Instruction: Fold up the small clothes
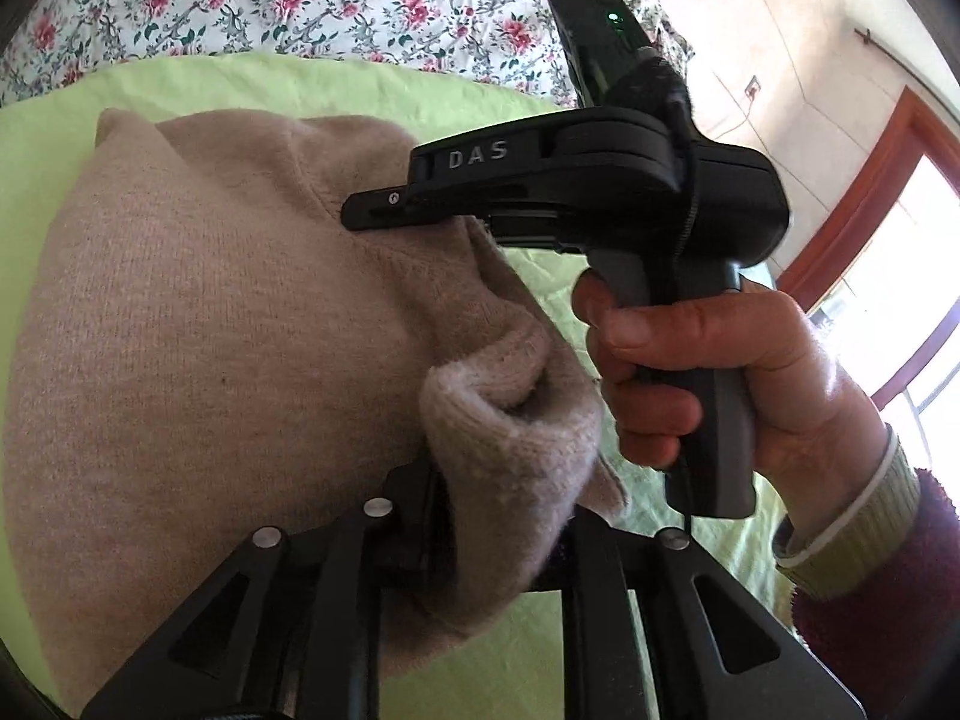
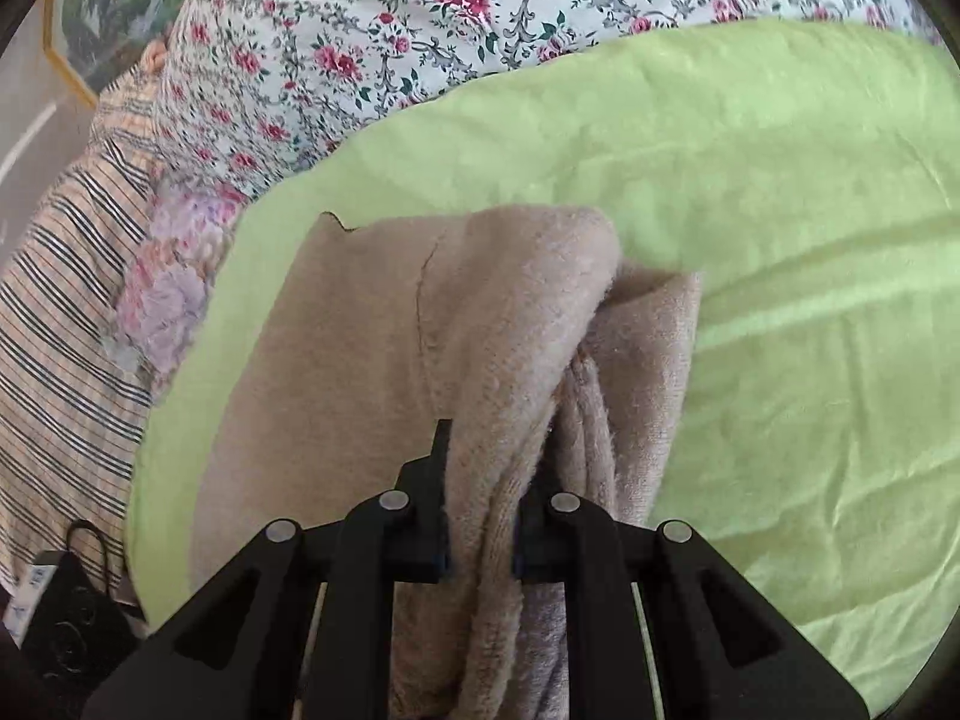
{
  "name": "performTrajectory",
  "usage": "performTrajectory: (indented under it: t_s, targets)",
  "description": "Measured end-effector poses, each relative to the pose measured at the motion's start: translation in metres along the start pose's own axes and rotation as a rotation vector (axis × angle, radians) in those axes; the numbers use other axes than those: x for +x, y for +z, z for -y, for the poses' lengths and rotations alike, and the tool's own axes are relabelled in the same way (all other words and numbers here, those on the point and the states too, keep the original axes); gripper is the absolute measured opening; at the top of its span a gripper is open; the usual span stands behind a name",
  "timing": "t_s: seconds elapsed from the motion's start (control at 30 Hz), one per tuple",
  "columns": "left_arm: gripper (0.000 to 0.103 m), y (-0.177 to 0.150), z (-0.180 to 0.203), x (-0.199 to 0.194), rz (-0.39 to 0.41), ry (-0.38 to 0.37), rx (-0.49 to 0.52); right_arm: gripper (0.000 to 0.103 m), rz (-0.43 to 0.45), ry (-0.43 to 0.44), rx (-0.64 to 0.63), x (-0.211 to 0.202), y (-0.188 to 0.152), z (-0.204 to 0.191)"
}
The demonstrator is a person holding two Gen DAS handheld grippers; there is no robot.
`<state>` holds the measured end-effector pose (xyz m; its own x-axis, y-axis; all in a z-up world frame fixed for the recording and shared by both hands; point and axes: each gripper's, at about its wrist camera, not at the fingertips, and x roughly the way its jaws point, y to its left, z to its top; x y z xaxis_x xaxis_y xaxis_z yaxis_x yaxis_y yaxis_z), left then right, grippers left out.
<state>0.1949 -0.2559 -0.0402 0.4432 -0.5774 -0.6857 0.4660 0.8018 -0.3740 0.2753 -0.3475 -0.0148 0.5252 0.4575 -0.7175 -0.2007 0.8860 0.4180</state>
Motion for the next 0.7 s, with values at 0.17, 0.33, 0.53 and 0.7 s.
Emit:
performTrajectory:
  t_s: [0.17,0.33,0.53,0.7]
  targets:
    - [0.042,-0.01,-0.005,-0.037,-0.034,-0.075,-0.004,0.035,0.041,-0.147,0.015,-0.019,-0.009,0.007]
    - [0.071,-0.02,-0.044,-0.101,0.046,-0.001,-0.036,0.07,0.108,-0.148,0.1,-0.058,-0.034,0.017]
    - [0.079,0.005,-0.114,-0.108,0.04,0.035,-0.192,0.08,0.084,-0.005,0.142,-0.049,-0.041,0.012]
    - [0.081,0.034,-0.153,-0.063,-0.036,-0.06,-0.298,0.08,0.023,0.035,0.169,-0.022,-0.035,0.021]
